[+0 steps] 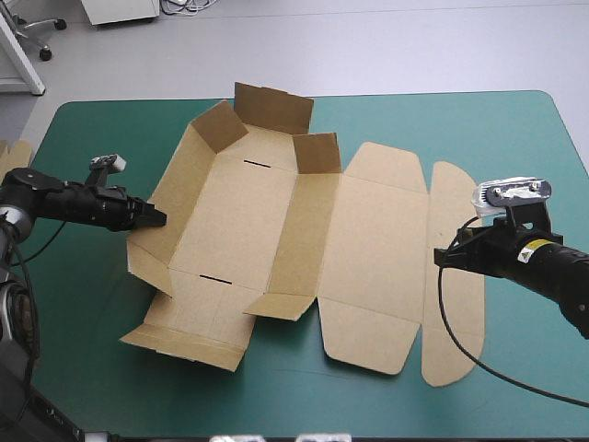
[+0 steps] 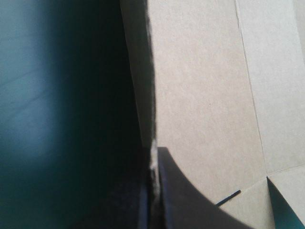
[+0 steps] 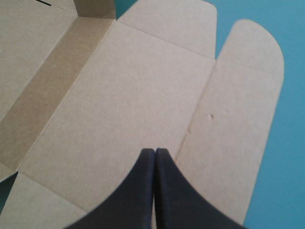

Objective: Fold the box

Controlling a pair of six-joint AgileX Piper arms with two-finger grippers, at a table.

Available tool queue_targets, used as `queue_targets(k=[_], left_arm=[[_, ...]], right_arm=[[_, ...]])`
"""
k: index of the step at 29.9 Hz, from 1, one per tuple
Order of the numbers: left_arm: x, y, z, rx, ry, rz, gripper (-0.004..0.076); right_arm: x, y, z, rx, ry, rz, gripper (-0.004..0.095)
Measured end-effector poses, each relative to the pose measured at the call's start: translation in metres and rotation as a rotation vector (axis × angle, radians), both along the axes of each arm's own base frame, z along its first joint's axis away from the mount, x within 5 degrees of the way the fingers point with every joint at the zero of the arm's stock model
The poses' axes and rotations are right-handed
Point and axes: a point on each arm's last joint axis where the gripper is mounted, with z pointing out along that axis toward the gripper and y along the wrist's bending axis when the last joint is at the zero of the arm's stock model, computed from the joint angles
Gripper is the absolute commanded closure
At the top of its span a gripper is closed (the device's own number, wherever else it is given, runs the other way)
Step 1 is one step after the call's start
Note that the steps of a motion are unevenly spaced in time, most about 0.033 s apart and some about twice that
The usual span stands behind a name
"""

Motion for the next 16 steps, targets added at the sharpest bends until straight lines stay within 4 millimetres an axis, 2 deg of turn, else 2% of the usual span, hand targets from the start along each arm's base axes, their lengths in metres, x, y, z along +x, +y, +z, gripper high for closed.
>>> queue_targets(k=[5,8,11,16], left_arm=[[-0.010,-0.025,0.028,0.045,-0.068,-0.089,0.0738],[-0.018,-0.031,0.044,0.099,-0.100,-0.127,0.0738],[-0.021,-0.027,0.057,0.195,-0.113,-0.131,0.0738],[-0.011,-0.014,0.074,0.355,-0.157,-0.098,0.0738]], right_arm=[[0.000,0.000,0.000,0.000,0.000,0.000,0.0941],[0.000,0.000,0.000,0.000,0.000,0.000,0.0942],[0.000,0.000,0.000,0.000,0.000,0.000,0.0942],[0.000,0.000,0.000,0.000,0.000,0.000,0.0941]])
